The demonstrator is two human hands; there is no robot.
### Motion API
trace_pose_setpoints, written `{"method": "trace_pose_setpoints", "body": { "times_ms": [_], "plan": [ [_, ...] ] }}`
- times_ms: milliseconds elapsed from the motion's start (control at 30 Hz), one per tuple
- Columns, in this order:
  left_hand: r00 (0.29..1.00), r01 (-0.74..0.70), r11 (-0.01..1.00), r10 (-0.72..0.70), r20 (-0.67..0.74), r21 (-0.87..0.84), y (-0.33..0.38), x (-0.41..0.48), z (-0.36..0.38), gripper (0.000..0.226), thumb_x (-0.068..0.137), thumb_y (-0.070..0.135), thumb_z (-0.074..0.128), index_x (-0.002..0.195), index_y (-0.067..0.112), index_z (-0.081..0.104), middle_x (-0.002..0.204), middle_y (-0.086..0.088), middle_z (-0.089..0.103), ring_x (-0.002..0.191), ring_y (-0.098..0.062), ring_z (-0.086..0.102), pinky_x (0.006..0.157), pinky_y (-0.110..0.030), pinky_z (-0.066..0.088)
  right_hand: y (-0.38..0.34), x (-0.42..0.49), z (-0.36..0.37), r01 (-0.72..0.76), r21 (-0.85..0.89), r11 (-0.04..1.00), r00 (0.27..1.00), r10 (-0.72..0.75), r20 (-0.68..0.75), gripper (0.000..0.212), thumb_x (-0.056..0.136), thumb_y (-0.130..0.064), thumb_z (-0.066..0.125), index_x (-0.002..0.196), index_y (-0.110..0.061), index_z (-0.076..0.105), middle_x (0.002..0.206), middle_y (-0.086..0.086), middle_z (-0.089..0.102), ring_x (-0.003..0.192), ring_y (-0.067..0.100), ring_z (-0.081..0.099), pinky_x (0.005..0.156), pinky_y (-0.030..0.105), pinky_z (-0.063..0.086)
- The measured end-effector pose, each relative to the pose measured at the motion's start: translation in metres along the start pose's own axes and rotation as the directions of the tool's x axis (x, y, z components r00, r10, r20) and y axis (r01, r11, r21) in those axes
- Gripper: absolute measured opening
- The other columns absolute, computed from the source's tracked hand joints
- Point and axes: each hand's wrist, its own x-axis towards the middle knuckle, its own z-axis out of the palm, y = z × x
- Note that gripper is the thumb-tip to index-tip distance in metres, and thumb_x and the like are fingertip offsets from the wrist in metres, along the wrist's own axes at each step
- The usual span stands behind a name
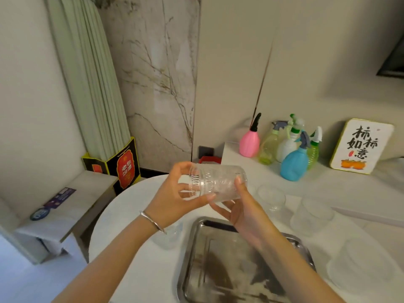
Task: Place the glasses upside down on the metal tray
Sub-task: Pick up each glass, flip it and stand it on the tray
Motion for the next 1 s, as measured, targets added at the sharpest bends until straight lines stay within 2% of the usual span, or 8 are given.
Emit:
{"method": "trace_pose_setpoints", "body": {
  "times_ms": [100, 200, 267, 400, 467, 567, 800, 1000],
  "plan": [
    [0.996, 0.001, 0.988, -0.015, 0.089, 0.152, -0.002, -0.012, 0.001, 0.067, 0.049, 0.068, 0.070, 0.106, 0.059, 0.035, 0.105, 0.044, 0.043, 0.095, 0.018, 0.052, 0.066, -0.006, 0.048, -0.013, -0.020, -0.003, 0.054, -0.191, 0.980, 0.995, -0.070, -0.076, 0.050, 0.069, -0.059, 0.064, 0.114, -0.038, 0.061, 0.118, -0.004, 0.070, 0.110, 0.015, 0.066, 0.082, 0.027, 0.057],
    [0.987, 0.015, 0.968, -0.054, 0.149, 0.251, -0.017, -0.017, -0.007, 0.059, 0.060, 0.074, 0.055, 0.113, 0.055, 0.037, 0.117, 0.034, 0.045, 0.110, 0.007, 0.047, 0.090, -0.018, 0.040, -0.015, -0.031, -0.007, 0.073, -0.337, 0.939, 0.976, -0.137, -0.170, 0.058, 0.056, -0.061, 0.070, 0.110, -0.045, 0.054, 0.113, -0.014, 0.063, 0.102, 0.010, 0.064, 0.067, 0.015, 0.056],
    [0.994, 0.051, 0.948, -0.078, 0.071, 0.314, -0.035, -0.023, -0.016, 0.061, 0.066, 0.071, 0.049, 0.121, 0.046, 0.038, 0.128, 0.020, 0.047, 0.112, -0.002, 0.043, 0.094, -0.023, 0.035, -0.011, -0.034, -0.014, 0.092, -0.438, 0.894, 0.961, -0.194, -0.195, 0.056, 0.059, -0.050, 0.076, 0.108, -0.045, 0.052, 0.111, -0.021, 0.057, 0.101, 0.005, 0.060, 0.062, 0.010, 0.052],
    [0.993, 0.114, 0.893, -0.113, -0.029, 0.435, -0.065, -0.041, -0.031, 0.071, 0.067, 0.064, 0.056, 0.129, 0.035, 0.038, 0.138, 0.006, 0.045, 0.122, -0.012, 0.041, 0.099, -0.029, 0.034, 0.011, -0.032, -0.027, 0.089, -0.591, 0.802, 0.961, -0.226, -0.162, 0.064, 0.066, -0.019, 0.085, 0.120, -0.030, 0.052, 0.114, -0.013, 0.057, 0.097, -0.006, 0.057, 0.065, 0.005, 0.048],
    [0.989, 0.136, 0.886, -0.146, -0.010, 0.443, -0.075, -0.045, -0.034, 0.074, 0.068, 0.059, 0.063, 0.131, 0.032, 0.036, 0.141, 0.003, 0.042, 0.126, -0.016, 0.038, 0.103, -0.034, 0.034, 0.024, -0.028, -0.028, 0.061, -0.636, 0.769, 0.969, -0.198, -0.147, 0.067, 0.065, -0.015, 0.086, 0.121, -0.027, 0.051, 0.114, -0.010, 0.058, 0.097, -0.007, 0.057, 0.073, 0.006, 0.047],
    [0.985, 0.158, 0.888, -0.173, -0.005, 0.432, -0.081, -0.048, -0.032, 0.076, 0.070, 0.049, 0.070, 0.133, 0.028, 0.034, 0.143, 0.000, 0.040, 0.128, -0.020, 0.037, 0.106, -0.037, 0.033, 0.040, -0.020, -0.029, 0.031, -0.693, 0.721, 0.969, -0.192, -0.157, 0.070, 0.063, -0.016, 0.087, 0.123, -0.022, 0.052, 0.118, -0.004, 0.058, 0.108, 0.009, 0.054, 0.088, 0.018, 0.042],
    [0.977, 0.212, 0.914, -0.207, -0.052, 0.347, -0.080, -0.043, -0.026, 0.078, 0.071, 0.036, 0.073, 0.136, 0.022, 0.031, 0.145, -0.004, 0.038, 0.130, -0.023, 0.037, 0.107, -0.040, 0.034, 0.060, -0.011, -0.027, -0.005, -0.705, 0.709, 0.967, -0.175, -0.183, 0.072, 0.061, -0.020, 0.089, 0.122, -0.024, 0.052, 0.121, -0.003, 0.057, 0.112, 0.014, 0.053, 0.091, 0.024, 0.041],
    [0.973, 0.230, 0.909, -0.222, -0.064, 0.348, -0.083, -0.039, -0.022, 0.079, 0.071, 0.036, 0.074, 0.136, 0.021, 0.031, 0.144, -0.006, 0.038, 0.128, -0.024, 0.039, 0.106, -0.039, 0.035, 0.066, -0.010, -0.029, -0.017, -0.748, 0.663, 0.972, -0.164, -0.168, 0.074, 0.061, -0.025, 0.089, 0.125, -0.023, 0.051, 0.127, -0.002, 0.056, 0.115, 0.015, 0.052, 0.091, 0.024, 0.041]
  ]
}}
